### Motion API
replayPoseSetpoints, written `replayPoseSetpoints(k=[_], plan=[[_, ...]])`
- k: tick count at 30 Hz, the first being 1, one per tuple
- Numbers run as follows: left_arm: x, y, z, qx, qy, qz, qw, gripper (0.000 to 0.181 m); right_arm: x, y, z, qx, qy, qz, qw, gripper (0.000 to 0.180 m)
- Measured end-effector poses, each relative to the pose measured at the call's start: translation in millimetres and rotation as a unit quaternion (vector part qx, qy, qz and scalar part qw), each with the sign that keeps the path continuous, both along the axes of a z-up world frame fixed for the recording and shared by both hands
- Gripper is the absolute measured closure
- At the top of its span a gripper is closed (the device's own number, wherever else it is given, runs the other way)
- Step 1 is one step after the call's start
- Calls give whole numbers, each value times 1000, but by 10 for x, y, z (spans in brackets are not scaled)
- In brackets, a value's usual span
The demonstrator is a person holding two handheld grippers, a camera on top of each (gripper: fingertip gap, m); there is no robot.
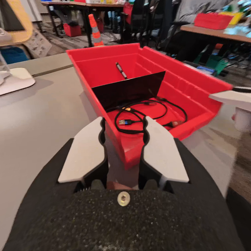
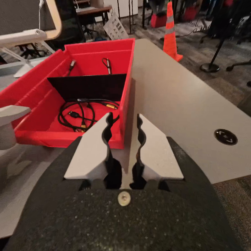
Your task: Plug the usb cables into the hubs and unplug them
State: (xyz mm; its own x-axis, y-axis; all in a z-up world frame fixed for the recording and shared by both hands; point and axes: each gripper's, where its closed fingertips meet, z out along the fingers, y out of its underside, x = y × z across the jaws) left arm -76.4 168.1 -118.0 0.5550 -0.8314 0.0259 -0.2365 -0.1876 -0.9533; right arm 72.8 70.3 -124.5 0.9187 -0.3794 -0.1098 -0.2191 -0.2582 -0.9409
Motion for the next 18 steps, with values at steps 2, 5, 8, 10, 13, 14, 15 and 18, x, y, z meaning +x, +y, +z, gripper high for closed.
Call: replayPoseSetpoints(k=[2, 5, 8, 10, 13, 14, 15, 18], plan=[[6, 66, -135, -6, 38, 22, 999, 142, 6, 127, -66, -3, 9, 6, 1000, 156], [-16, 71, -223, -35, 59, 28, 997, 145, 52, 267, -134, -26, -15, -10, 1000, 170], [-167, 131, -215, -22, 86, 46, 995, 166, 5, 307, -98, -31, -18, -3, 999, 175], [-316, 140, -201, -9, 94, 63, 994, 170, -114, 350, -58, -27, -20, 7, 999, 176], [-587, 182, -126, -8, 83, 96, 992, 172, -355, 474, 103, -9, -64, 23, 998, 177], [-697, 213, -71, -3, 78, 108, 991, 172, -457, 536, 182, 9, -67, 34, 997, 177], [-817, 248, -3, 4, 71, 122, 990, 172, -568, 606, 264, 28, -68, 48, 996, 177], [-1231, 353, 189, 33, 62, 171, 983, 173, -947, 840, 451, 67, -79, 90, 991, 176]])
